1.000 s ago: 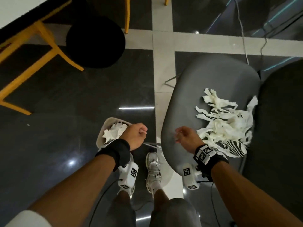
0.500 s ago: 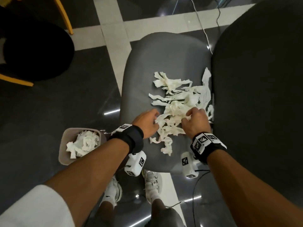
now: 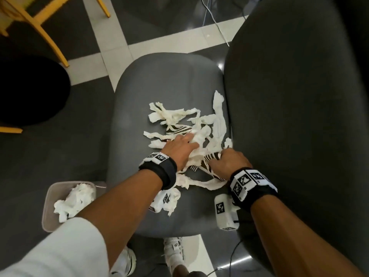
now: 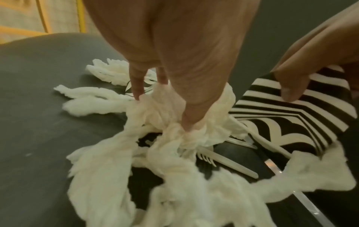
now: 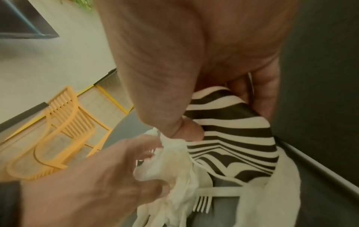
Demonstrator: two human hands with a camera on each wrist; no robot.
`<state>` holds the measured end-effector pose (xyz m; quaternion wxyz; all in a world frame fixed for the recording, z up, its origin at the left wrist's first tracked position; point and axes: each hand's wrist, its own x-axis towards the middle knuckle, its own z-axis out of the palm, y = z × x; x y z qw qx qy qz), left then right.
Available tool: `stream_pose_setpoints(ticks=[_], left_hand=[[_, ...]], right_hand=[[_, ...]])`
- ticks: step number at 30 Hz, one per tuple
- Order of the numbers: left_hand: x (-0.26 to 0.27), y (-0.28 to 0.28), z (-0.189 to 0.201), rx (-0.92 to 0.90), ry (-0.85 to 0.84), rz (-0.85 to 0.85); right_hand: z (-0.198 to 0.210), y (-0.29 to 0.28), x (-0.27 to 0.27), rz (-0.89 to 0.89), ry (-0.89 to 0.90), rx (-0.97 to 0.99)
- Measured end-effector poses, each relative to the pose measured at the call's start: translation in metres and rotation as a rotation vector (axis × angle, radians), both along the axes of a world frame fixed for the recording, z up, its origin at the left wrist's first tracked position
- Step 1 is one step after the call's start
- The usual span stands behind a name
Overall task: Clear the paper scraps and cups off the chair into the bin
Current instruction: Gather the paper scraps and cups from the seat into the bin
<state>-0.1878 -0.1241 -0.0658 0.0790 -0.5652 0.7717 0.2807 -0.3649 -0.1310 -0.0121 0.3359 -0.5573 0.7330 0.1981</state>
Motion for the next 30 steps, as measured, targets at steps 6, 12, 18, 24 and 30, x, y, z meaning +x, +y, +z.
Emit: stream_pose_setpoints(ticks=[6,12,18,24,30], left_hand=[[0.015,-0.005,0.023,0.038,0.275,0.341],[0.044,0.004,0.050,-0.096,0.563,0.968],[0.076,0.009,0.017,-0.092,0.321,0.945],[0.041,0.019,-0.008,0.130,0.122,0.497],[0.034,0.017,-0.034,0.080,-0.045,0.519]], right_hand=[[0.007,-0.016,-0.003,-0.098,-0.111,-0.013],[0.008,-0.021,-0.002,-0.229,-0.243,-0.071],[-0.002,-0.017,0.005,-0.198,-0.356,-0.094],[-0.015,-0.011,0.013,-0.128,-0.408,-0.103],[-0.024,-0.002,0.025,0.102,-0.391,-0.107]])
